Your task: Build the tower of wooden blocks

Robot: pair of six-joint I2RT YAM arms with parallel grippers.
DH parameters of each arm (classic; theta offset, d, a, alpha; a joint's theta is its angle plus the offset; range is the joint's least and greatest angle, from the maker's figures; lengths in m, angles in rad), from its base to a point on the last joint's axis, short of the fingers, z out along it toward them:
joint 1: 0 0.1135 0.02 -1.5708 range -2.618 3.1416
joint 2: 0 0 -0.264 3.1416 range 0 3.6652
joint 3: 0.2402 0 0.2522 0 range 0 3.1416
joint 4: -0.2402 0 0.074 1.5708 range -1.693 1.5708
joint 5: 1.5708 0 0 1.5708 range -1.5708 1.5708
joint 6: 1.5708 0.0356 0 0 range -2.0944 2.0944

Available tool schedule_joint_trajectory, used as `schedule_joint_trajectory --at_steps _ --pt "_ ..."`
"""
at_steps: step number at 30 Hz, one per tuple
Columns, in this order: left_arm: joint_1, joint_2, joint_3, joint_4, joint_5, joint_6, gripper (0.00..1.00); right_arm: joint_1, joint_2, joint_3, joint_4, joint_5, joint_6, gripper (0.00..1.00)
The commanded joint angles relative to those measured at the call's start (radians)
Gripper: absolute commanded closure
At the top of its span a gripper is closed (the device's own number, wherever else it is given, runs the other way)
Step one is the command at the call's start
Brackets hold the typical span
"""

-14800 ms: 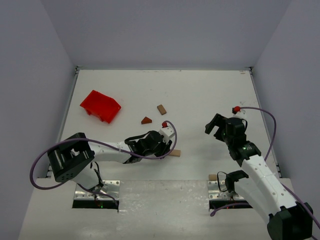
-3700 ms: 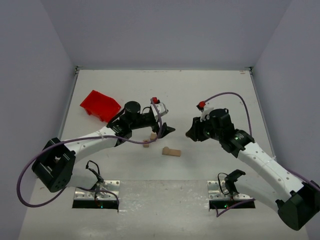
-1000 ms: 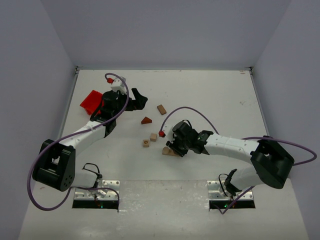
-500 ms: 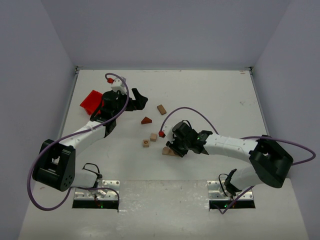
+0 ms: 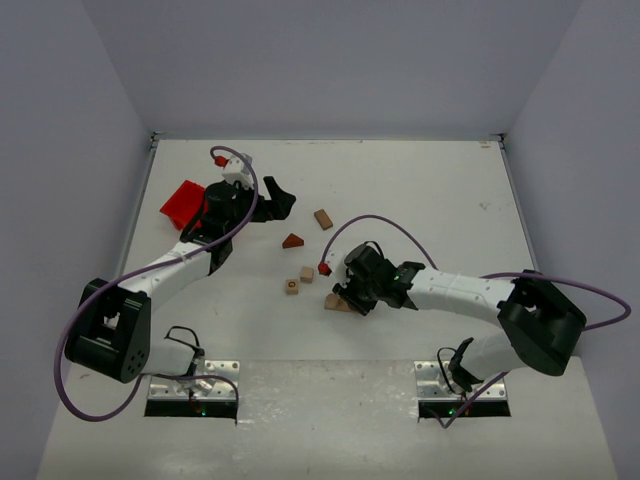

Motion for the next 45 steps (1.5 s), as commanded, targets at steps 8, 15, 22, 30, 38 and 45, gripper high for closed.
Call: schedule_joint_trajectory --at_steps 8,15,22,30,38,45 --pt "0.015 -0.018 -0.001 0.054 0.014 -0.004 0.00 0.004 -0.006 -0.006 0.045 0.007 0.009 0.62" --pt "0.015 -0.016 -0.001 0.054 0.021 -0.003 0.00 0.004 -0.016 -0.015 0.070 0.009 0.010 0.61" --pt "0.015 -0.018 0.001 0.054 0.029 0.000 0.00 0.004 -0.018 -0.012 0.079 0.009 0.017 0.61" --pt "0.015 -0.018 0.002 0.055 0.033 -0.001 0.00 0.004 -0.031 -0.012 0.084 0.006 0.020 0.64" --pt "0.015 -0.016 0.000 0.055 0.037 0.001 0.00 0.004 -0.026 -0.009 0.084 -0.002 0.019 0.67" --pt "0.015 -0.015 0.000 0.056 0.041 0.001 0.00 0.004 -0.019 -0.003 0.071 -0.005 0.020 0.60"
